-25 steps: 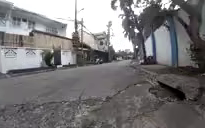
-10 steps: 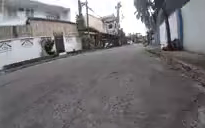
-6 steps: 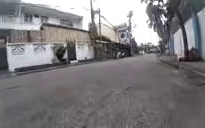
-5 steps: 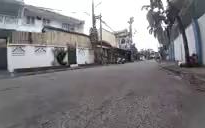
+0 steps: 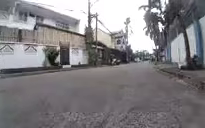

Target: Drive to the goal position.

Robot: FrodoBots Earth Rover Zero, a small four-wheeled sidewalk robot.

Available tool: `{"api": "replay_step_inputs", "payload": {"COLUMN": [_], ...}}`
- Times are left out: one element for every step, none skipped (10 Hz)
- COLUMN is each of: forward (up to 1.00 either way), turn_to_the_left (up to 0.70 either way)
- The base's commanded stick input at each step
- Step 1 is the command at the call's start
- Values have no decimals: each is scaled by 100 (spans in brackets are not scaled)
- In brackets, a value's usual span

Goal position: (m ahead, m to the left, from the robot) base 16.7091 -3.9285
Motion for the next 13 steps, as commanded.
{"api": "replay_step_inputs", "payload": {"forward": [100, 100, 100, 100, 100, 100, 100, 100, 100, 100, 100, 100, 100], "turn_to_the_left": [-39, -39, -39, -39, -39, -39, -39, -8, 1, 1, 1, 1, 1]}}
